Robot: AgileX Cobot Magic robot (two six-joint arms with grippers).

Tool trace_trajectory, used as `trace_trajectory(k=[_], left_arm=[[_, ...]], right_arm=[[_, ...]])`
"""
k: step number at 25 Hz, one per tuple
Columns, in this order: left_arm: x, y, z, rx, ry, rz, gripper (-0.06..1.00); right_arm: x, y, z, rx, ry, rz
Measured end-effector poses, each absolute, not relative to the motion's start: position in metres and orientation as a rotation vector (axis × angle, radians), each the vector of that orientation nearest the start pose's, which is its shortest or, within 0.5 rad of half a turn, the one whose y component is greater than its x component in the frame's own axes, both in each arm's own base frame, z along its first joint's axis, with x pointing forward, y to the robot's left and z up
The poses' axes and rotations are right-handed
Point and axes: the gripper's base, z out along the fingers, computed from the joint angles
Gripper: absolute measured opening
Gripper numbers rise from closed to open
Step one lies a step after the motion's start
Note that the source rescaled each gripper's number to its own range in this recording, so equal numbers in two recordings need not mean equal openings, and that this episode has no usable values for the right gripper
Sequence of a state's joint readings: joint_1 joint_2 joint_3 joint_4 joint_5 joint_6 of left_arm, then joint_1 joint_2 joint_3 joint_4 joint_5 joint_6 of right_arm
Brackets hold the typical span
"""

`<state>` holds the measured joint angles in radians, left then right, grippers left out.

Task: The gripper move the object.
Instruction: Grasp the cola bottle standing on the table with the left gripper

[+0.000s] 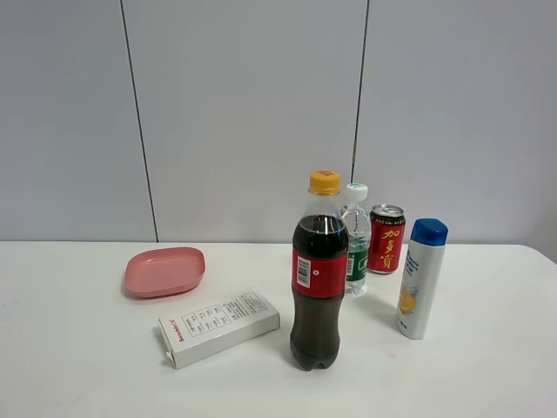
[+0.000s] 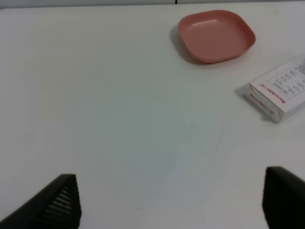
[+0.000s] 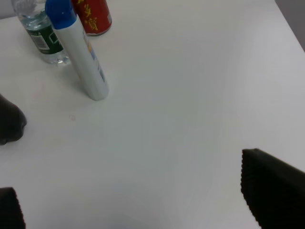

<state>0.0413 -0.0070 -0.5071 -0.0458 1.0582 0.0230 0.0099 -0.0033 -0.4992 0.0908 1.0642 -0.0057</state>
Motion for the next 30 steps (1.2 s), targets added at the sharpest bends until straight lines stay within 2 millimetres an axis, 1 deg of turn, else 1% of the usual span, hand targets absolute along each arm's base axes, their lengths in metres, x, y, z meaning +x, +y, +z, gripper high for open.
trace_trajectory(k=[15,18,20,24,28,30], left_arm=[[-0.007,-0.004,0.279,-0.016,2.027,-0.014,0.61],[-0.007,-0.005,0.282,0.024,2.026,0.002,0.61],[-0.007,-0.007,0.294,0.098,2.037,0.015,0.61],[0.0,-0.015,0.333,0.235,2.001,-0.037,0.61],[0.021,-0.028,0.371,0.365,1.923,-0.16,0.61],[0.035,-0.033,0.386,0.431,1.87,-0.191,0.66]], right_arm=[[-0.006,0.007,0.277,-0.02,2.044,0.111],[-0.006,0.007,0.277,-0.02,2.044,0.111],[-0.006,0.007,0.277,-0.02,2.044,0.111],[-0.006,0.007,0.277,-0.02,2.044,0.111],[-0.006,0.007,0.277,-0.02,2.044,0.111],[-0.006,0.007,0.277,-0.02,2.044,0.111]])
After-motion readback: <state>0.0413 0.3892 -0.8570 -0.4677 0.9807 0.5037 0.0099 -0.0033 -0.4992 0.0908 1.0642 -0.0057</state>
